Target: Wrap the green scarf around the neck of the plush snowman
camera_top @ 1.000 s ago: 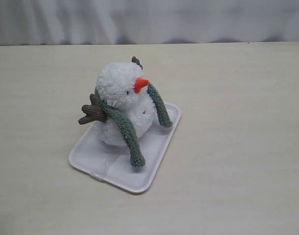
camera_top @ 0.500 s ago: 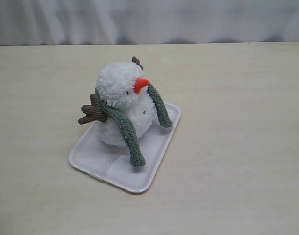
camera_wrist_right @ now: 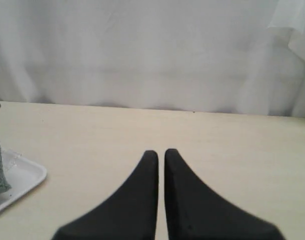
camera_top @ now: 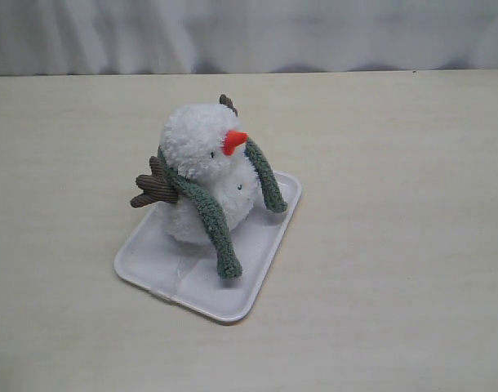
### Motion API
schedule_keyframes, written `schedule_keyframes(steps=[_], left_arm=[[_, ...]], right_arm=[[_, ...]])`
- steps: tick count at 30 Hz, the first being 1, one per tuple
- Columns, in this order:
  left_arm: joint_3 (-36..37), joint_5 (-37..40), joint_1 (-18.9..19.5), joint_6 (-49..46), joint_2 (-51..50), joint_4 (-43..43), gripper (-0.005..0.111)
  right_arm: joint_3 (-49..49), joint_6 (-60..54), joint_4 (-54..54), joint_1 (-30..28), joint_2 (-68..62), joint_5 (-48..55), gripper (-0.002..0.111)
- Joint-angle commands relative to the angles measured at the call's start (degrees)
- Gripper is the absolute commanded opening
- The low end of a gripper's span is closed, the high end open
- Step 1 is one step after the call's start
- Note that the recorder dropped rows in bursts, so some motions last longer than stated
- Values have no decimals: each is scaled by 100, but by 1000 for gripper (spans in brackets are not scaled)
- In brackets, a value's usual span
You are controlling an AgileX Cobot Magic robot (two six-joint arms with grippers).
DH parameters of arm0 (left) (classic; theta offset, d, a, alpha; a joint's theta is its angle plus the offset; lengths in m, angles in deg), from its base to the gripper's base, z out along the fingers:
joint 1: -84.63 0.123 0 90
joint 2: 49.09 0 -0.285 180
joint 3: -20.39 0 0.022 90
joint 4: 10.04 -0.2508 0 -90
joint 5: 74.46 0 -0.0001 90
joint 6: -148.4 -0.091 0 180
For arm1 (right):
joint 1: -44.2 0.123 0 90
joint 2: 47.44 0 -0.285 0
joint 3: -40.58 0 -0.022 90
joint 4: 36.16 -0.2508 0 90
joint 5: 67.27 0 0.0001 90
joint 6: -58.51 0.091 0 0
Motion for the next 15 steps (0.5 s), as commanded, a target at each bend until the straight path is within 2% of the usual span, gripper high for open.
schedule_keyframes(steps=[1, 6, 15], left_arm=[[15, -49, -30, 7, 15, 6, 0], [15, -49, -30, 7, 15, 6, 0], [15, -37, -30, 7, 15, 6, 0]], right_arm=[[-65, -105, 28, -17, 22, 425, 4], [-65, -85, -8, -17, 22, 1061, 4], [-65, -37, -94, -17, 22, 1051, 4]])
